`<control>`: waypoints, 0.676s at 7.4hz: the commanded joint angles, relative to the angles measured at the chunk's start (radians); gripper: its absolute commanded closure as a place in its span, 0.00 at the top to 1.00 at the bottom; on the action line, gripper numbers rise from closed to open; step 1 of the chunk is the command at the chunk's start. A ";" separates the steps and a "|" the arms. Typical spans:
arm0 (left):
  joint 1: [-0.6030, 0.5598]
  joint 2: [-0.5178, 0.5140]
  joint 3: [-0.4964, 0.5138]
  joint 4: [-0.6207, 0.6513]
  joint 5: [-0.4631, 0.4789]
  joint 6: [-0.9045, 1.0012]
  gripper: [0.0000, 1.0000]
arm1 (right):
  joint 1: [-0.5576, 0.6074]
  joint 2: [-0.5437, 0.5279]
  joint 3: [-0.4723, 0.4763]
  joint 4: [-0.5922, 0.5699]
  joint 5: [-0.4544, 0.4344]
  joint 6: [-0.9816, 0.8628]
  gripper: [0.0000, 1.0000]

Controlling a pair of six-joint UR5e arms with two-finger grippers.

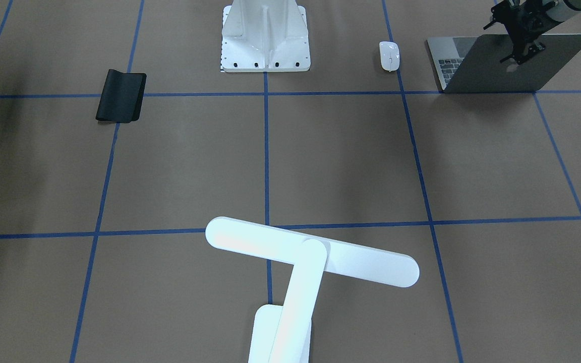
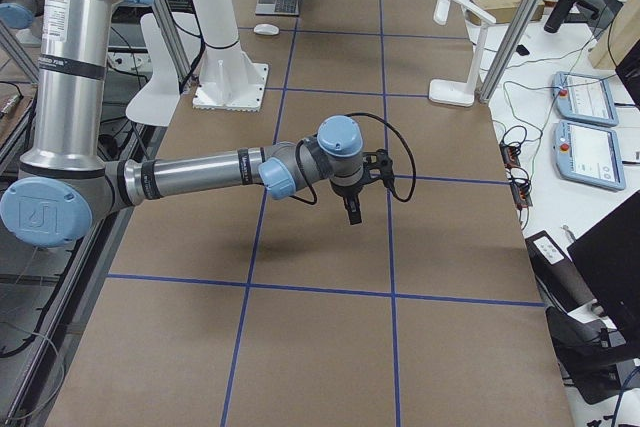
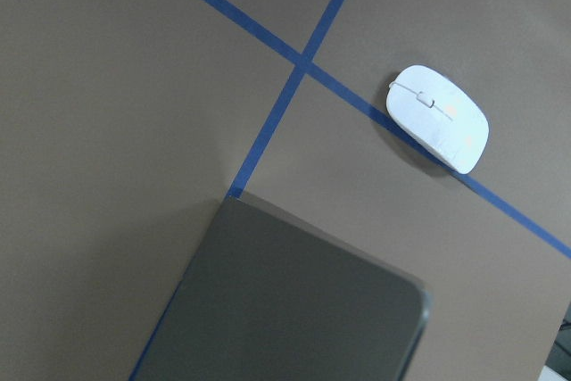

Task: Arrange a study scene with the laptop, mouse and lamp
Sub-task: 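Grip the silver laptop with the left gripper and slide it away from the robot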

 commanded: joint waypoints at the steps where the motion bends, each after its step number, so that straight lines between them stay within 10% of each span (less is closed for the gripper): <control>1: -0.039 0.017 0.001 0.001 0.077 0.172 0.93 | 0.000 0.001 0.000 0.000 0.000 0.000 1.00; 5: -0.090 0.040 0.001 0.001 0.088 0.260 0.66 | 0.000 0.001 -0.001 0.000 0.000 0.000 1.00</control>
